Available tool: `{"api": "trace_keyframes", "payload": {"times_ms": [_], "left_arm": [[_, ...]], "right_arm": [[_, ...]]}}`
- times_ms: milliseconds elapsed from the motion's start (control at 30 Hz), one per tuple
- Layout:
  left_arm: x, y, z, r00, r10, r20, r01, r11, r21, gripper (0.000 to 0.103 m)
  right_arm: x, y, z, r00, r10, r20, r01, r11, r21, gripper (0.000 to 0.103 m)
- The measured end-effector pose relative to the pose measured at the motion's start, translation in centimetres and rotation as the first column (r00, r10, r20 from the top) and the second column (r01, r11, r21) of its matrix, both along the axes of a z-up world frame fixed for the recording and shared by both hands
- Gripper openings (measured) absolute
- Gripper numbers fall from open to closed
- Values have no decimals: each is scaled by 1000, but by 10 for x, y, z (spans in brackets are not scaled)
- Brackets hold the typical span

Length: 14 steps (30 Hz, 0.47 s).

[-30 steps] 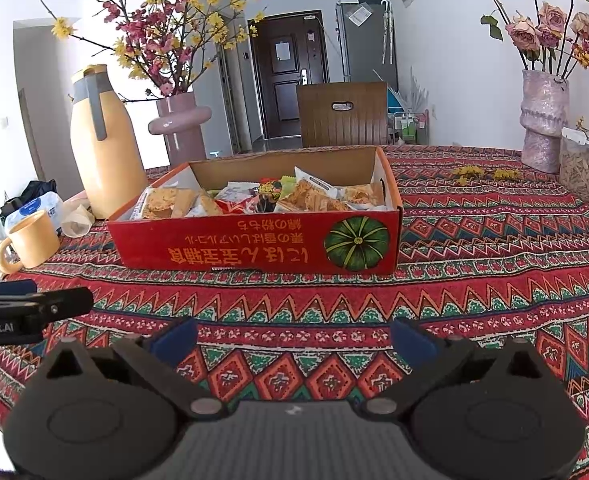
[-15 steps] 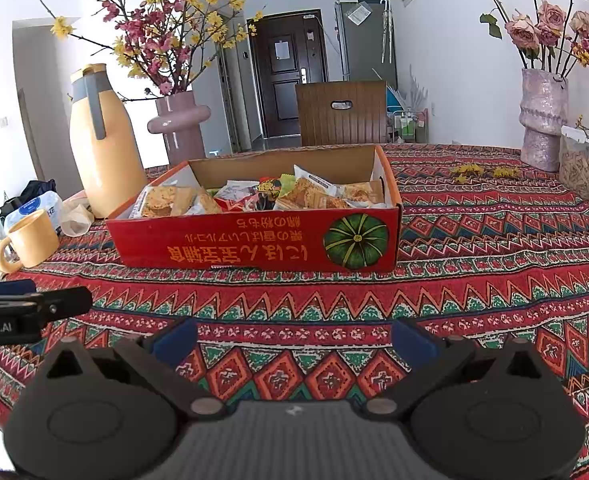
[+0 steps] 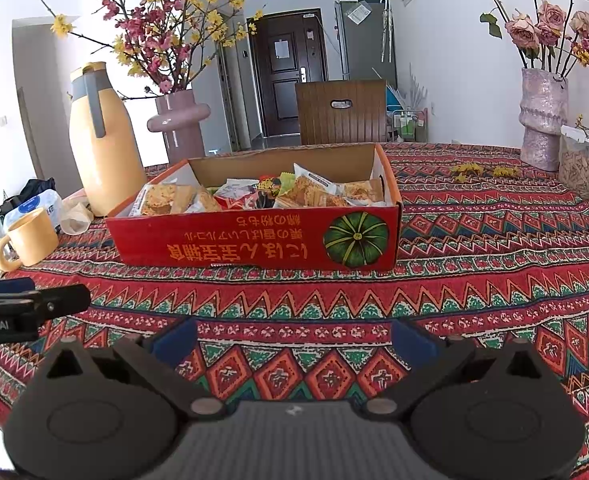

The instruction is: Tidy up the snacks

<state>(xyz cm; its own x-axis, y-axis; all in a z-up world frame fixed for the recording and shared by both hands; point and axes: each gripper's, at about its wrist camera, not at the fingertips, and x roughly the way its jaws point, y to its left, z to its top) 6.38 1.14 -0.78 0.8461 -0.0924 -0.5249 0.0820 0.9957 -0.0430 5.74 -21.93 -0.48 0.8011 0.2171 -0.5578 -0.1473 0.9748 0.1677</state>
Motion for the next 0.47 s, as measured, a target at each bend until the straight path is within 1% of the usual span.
{"api": "trace_keyframes", "payload": {"times_ms": [467], "left_arm": [[2,1,-2,1000,0,-4,0,1000,-4,103]], "right_arm": [[-6,-3,-4,1000,1,-11,-1,1000,-1,103]]}}
